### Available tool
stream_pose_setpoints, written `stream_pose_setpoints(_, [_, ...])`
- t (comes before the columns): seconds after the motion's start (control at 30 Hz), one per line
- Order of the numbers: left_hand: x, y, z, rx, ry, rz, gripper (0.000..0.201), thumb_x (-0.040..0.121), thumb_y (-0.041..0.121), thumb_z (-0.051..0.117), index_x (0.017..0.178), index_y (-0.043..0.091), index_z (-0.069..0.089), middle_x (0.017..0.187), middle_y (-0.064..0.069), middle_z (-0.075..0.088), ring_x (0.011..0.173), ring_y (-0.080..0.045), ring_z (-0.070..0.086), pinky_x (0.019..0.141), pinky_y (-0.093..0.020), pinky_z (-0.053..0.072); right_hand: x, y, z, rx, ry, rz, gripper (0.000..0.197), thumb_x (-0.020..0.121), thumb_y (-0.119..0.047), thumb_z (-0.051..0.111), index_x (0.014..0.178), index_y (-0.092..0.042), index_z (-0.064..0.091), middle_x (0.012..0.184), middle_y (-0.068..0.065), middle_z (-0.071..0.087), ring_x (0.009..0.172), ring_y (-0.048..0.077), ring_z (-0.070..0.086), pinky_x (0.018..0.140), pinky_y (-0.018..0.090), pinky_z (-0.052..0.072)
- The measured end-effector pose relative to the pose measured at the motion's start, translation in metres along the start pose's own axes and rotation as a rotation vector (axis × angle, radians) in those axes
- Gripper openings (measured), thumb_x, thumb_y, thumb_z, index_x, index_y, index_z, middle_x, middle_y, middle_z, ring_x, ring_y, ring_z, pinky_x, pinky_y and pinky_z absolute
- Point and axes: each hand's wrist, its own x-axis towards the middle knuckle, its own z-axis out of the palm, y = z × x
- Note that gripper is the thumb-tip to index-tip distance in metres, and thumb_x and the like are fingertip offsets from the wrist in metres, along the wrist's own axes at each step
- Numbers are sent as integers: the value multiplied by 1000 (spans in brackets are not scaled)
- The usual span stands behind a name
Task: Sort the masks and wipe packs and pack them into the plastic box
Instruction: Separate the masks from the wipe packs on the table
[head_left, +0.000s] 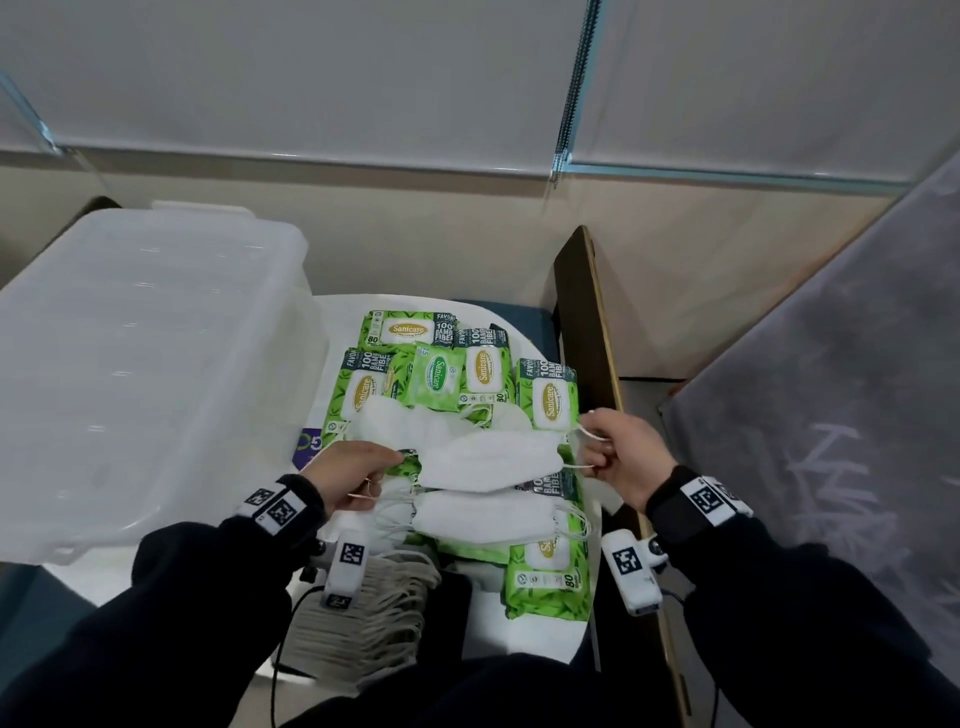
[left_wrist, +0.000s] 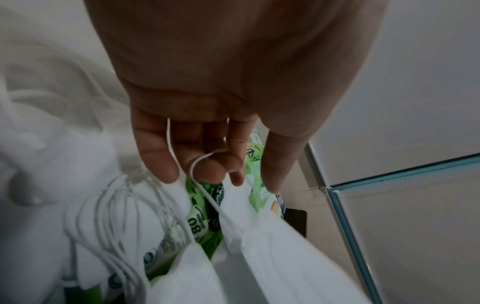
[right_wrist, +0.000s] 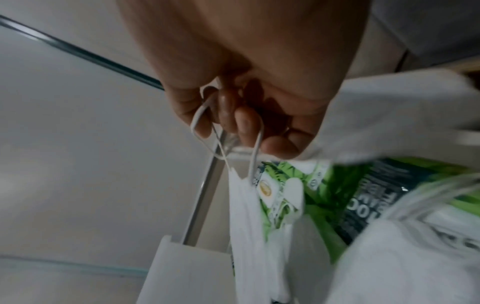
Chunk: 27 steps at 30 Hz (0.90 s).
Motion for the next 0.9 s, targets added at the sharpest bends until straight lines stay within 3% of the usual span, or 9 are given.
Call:
stream_pose_setpoints(0.13, [3,7,3,103,38,92,31,89,32,77,115,17,71,98,-4,71,86,-22,68,80,-38,55,2,-23,21,-130,-99,-117,48,97,-9,65,55,-21,45,55,4,33,47,17,29,53,30,27])
stream_pose_setpoints(0.2, [-1,18,4,249,144,220,34,91,40,74,121,25,66,113,-1,69,103,-20,66,90,-39,54,3,-31,28,-217,-122,-152,46,94,-3,67,57,-18,43,60,9,37,48,18,35,52,30,32])
stream_pose_setpoints(0.3, [-17,48,9,272,257,492,36,92,41,73,126,33,64,125,8,62,111,-12,62,94,-37,52,0,-42,38,-357,-187,-156,42,91,7,64,60,-13,44,74,17,46,55,21,47,54,31,47])
stream_pose_setpoints(0.47, [-41,94,35,470,-27,770,68,76,44,87,136,45,55,136,18,56,122,-3,55,103,-33,48,-9,-60,54,-361,-293,-143,27,86,10,67,65,-4,58,77,17,62,64,22,63,57,33,60])
stream_pose_setpoints(0.57, [-42,101,60,603,-171,872,98,67,44,93,150,44,40,153,14,41,138,-6,41,114,-28,35,-14,-71,59,-304,-324,-160,17,74,4,73,67,3,57,70,16,59,53,16,57,46,23,48])
stream_pose_setpoints(0.67, [-36,100,79,677,-157,957,125,58,48,97,158,42,21,164,8,28,149,-11,27,119,-30,26,-16,-76,55,-270,-337,-190,24,78,6,68,57,-4,63,66,16,61,48,13,52,42,17,39])
stream_pose_setpoints(0.77, [-34,99,89,628,-166,966,123,54,50,98,153,46,26,152,5,44,141,-11,40,114,-29,34,-17,-76,45,-280,-330,-164,42,89,9,57,54,-13,65,66,14,66,53,16,56,48,21,48])
stream_pose_setpoints(0.83, [-35,98,93,520,-255,883,94,58,43,98,138,41,49,113,8,63,109,-6,59,98,-29,44,-19,-75,39,-295,-288,-114,47,93,7,54,53,-16,62,66,13,66,52,16,56,46,22,48])
stream_pose_setpoints(0.9, [-35,98,95,396,-320,804,51,66,30,96,110,29,70,79,6,60,75,-11,56,82,-34,46,-18,-75,35,-272,-231,-52,43,94,3,56,56,-16,58,67,15,65,49,16,51,44,22,40])
